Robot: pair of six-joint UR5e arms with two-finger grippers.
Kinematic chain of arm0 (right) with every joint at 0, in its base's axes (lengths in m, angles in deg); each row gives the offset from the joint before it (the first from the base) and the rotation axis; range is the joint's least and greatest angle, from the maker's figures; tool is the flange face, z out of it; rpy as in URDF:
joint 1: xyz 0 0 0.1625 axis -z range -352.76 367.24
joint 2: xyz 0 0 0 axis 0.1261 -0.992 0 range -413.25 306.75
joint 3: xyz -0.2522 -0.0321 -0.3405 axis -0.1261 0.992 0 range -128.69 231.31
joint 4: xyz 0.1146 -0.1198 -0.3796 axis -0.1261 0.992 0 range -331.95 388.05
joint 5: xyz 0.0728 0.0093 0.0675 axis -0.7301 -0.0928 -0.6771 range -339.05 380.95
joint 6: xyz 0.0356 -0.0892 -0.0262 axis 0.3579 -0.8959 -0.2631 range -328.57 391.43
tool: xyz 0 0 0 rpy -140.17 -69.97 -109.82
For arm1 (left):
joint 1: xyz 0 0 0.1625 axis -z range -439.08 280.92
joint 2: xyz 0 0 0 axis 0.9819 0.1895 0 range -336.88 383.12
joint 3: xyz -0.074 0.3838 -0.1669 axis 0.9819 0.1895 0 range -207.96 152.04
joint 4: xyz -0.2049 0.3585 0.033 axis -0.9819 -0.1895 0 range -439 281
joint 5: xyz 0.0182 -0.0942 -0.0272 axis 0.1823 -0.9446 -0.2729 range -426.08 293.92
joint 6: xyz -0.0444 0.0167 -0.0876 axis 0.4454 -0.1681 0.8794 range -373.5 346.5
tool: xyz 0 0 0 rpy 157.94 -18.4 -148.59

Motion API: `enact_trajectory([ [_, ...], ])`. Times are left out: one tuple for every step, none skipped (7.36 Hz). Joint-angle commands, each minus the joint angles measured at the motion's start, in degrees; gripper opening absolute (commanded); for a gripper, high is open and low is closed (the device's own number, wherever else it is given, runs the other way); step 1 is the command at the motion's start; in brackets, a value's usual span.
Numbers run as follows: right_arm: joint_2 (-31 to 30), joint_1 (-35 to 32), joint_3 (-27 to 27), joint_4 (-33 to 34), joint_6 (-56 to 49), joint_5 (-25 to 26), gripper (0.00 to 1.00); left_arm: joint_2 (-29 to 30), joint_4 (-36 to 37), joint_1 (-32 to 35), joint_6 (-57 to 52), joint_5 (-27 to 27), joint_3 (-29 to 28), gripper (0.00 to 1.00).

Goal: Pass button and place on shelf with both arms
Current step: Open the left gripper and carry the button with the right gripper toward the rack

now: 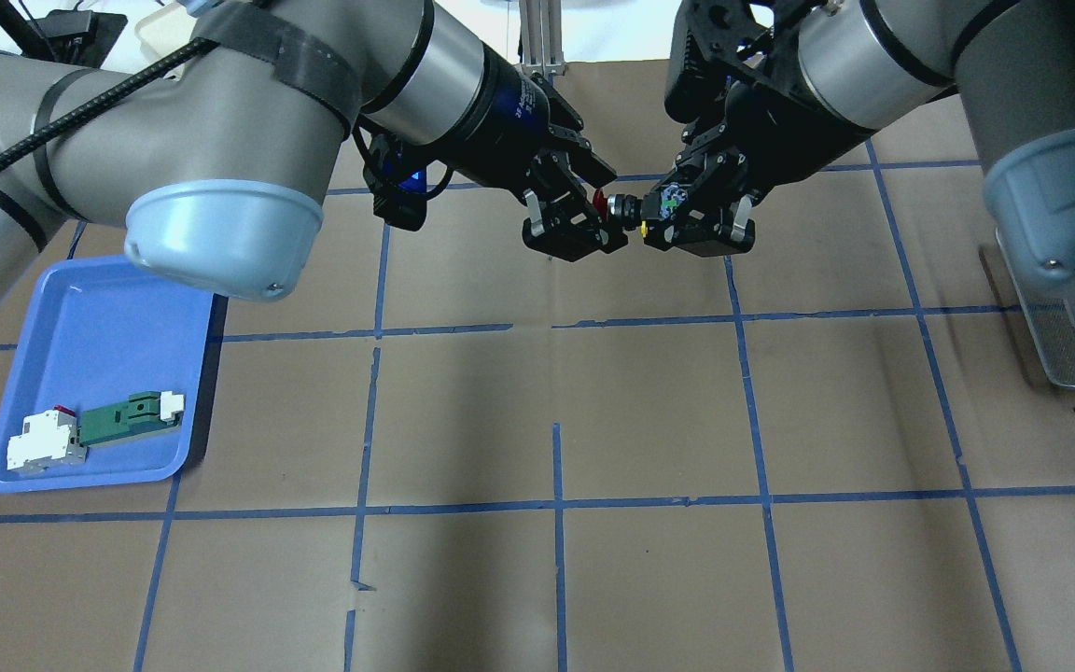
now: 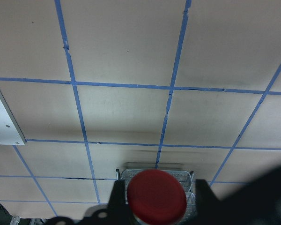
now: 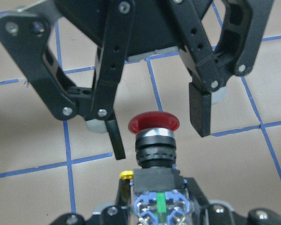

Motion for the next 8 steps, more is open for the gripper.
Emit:
enact_trajectory([
  [0.08,0.00,0.00,-0.23,0.03,0.22,0.00,-0.41,-0.01,0.01,0.00,0.09,-0.09,1.00],
  [0.43,0.70,-0.17,-0.23,-0.84,0.48,0.00,-0.67,-0.09,-0.77,-1.30,0.26,-0.18,1.00],
  [0.52,1.93,-0.17,-1.10,-6.16,6.40,0.00,-0.59,-0.44,-2.78,-6.97,2.96,0.08,0.98],
  [0.52,5.42,-0.17,-2.50,-9.95,8.99,0.00,-0.67,-1.32,-6.28,-16.60,8.47,0.00,0.98],
  [0.61,12.24,-0.26,-5.82,-17.47,9.97,0.00,-0.67,-3.94,-10.58,-25.57,9.13,0.17,0.98],
  [0.87,20.84,-0.43,-7.94,-25.21,9.80,0.00,-1.02,-7.44,-14.45,-37.06,13.14,0.09,1.00],
  [1.22,27.53,-0.87,-8.92,-32.50,10.41,0.00,-1.46,-9.48,-17.54,-48.05,20.84,0.09,1.00],
  [3.40,32.73,-2.35,-8.49,-45.72,15.55,0.00,-2.16,-12.98,-20.00,-56.08,22.31,0.17,1.00],
])
